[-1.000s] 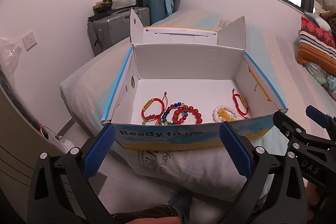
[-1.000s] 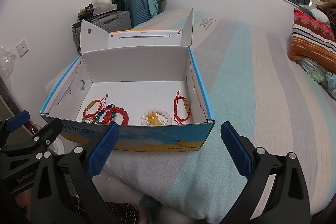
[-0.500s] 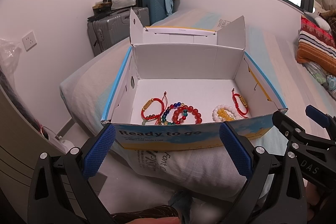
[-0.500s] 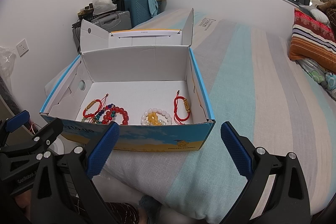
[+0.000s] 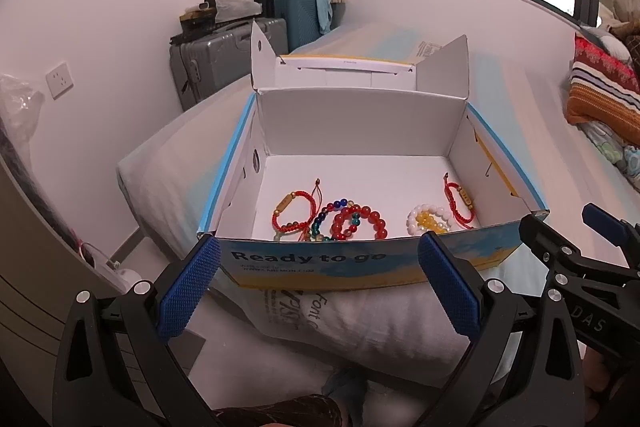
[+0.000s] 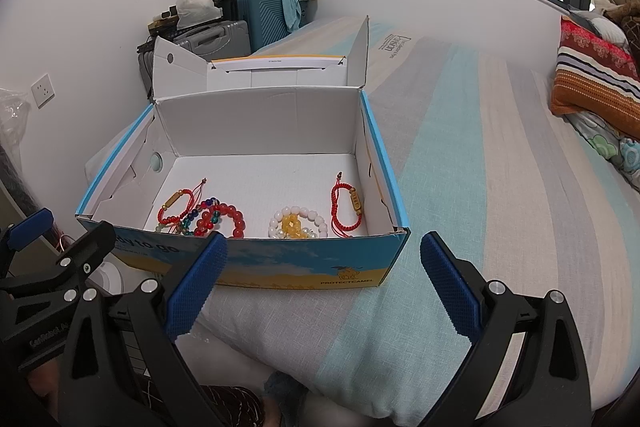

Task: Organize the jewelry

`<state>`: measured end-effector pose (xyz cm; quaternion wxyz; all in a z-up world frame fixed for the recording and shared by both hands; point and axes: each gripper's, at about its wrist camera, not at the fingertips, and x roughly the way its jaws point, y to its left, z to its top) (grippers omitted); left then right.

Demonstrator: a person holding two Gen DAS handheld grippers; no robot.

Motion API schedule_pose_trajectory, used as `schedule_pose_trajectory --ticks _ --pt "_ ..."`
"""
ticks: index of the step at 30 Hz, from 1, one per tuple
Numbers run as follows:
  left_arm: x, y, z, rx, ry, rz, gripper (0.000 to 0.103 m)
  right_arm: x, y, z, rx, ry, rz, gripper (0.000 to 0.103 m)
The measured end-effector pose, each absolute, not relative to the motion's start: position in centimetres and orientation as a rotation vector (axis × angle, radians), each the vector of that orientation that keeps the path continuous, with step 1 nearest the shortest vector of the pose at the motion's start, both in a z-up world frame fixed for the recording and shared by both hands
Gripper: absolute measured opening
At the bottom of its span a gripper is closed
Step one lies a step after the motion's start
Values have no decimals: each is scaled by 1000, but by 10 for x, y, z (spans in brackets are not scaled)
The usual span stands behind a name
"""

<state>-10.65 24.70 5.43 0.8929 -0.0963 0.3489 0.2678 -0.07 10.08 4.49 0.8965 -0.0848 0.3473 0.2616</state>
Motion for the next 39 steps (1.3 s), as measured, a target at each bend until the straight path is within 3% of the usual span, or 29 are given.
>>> schedule_pose_trajectory --ticks 39 --pt "-106 248 53 -203 731 549 97 -1 100 45 -181 720 546 93"
